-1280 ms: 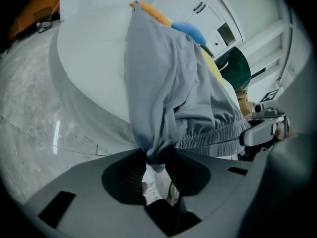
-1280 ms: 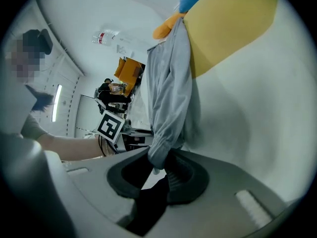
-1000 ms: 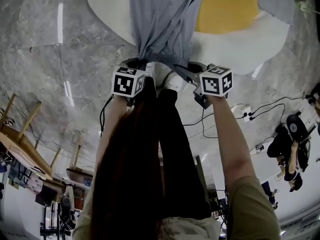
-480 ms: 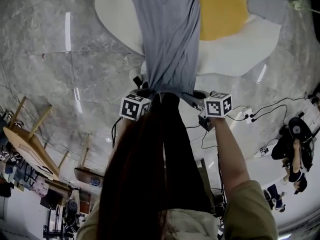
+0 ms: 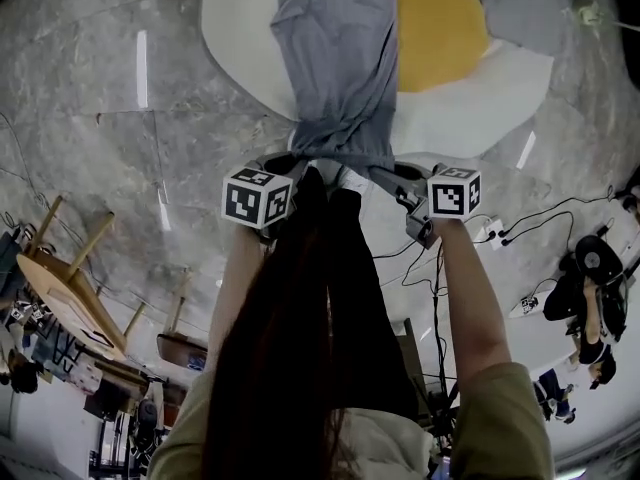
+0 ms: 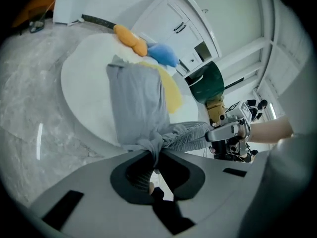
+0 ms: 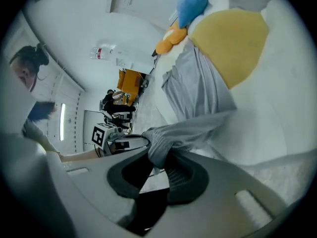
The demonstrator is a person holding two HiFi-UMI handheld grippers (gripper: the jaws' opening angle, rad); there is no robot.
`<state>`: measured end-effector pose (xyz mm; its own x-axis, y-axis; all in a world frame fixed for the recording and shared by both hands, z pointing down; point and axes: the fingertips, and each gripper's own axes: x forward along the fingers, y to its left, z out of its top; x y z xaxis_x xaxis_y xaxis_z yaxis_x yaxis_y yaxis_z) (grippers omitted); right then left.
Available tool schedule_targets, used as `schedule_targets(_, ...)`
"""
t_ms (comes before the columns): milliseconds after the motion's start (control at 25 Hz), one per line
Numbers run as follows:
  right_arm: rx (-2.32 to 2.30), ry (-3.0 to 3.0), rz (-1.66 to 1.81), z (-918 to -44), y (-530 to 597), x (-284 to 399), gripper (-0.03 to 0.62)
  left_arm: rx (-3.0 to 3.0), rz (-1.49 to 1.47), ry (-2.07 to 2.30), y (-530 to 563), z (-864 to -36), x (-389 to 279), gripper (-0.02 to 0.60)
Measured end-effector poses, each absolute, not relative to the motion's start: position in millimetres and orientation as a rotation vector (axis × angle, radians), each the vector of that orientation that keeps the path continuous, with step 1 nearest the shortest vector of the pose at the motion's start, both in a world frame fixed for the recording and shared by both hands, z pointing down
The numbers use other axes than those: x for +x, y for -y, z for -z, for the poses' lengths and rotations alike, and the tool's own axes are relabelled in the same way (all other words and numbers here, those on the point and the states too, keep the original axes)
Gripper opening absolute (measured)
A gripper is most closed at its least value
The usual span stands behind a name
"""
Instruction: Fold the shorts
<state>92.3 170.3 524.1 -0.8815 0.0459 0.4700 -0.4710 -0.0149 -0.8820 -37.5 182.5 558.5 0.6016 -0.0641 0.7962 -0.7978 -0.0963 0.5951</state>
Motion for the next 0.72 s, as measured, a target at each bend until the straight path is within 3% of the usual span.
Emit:
schedule_targets(280,0.656,1.945,-2.027,-527,-37,70,0.072,1.59,-0.729,0.805,-46,-574,-53,0.034)
schedule_targets(720,0.768,1.875,-2.002,-571,90,65,0.072,1.69,-0.92,0.921,74,-600,-67,0.034)
